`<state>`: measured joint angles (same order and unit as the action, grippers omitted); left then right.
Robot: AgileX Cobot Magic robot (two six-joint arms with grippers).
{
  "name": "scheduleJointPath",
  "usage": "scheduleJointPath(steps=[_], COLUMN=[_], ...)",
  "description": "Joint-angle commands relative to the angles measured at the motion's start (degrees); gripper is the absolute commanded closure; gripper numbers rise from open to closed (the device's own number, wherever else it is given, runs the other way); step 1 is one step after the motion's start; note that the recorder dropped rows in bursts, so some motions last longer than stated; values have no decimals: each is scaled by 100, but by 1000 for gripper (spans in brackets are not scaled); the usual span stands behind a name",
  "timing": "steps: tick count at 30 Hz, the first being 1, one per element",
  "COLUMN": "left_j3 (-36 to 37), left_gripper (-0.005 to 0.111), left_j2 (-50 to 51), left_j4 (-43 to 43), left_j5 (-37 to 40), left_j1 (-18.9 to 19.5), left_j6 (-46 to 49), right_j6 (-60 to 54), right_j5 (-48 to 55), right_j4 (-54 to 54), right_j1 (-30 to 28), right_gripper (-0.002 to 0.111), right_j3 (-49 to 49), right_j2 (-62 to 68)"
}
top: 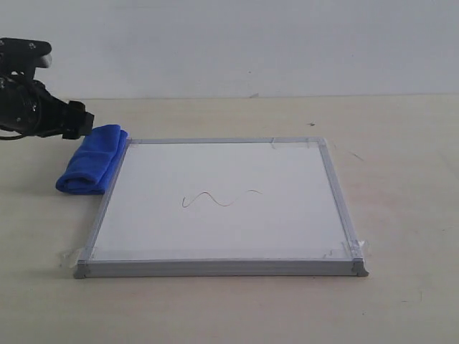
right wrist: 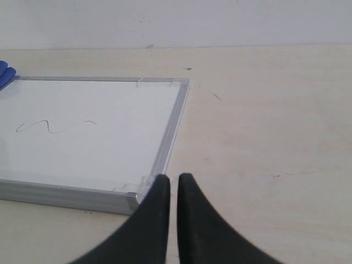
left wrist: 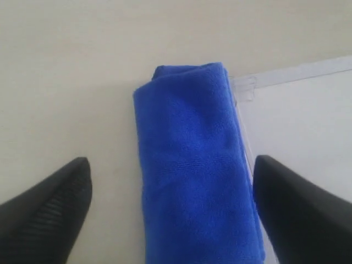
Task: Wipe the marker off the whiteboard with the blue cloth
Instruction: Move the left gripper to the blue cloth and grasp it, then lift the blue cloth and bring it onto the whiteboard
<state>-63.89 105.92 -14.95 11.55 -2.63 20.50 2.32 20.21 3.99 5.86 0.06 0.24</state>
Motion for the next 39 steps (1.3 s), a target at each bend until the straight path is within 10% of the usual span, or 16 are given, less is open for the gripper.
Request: scheduleJointPath(steps=[1,28,30,34,39], left_j3=[-31,-147,-147,-147,-147], left_gripper=[32,26,39,103,102], left_j2=[395,1405,1405,1405,920], left_j4=[-65,-65,-65,-65,-40], left_j5=[-427,-960,-960,-934,-434], left_j1=[-232,-267,-267,-267,-267], left_j6=[11,-80,-80,-80,35], right_j6=[13,13,13,13,13], right_j5=[-38,-38,-38,-38,-38], right_j4=[-6,-6,-6,-6,-6], right_j1=[-13,-13,-13,-13,-13], right_gripper=[107,107,107,107,107], right_j3=[-6,-6,-6,-6,-6], right_j2=[-24,-24,-24,-24,-24])
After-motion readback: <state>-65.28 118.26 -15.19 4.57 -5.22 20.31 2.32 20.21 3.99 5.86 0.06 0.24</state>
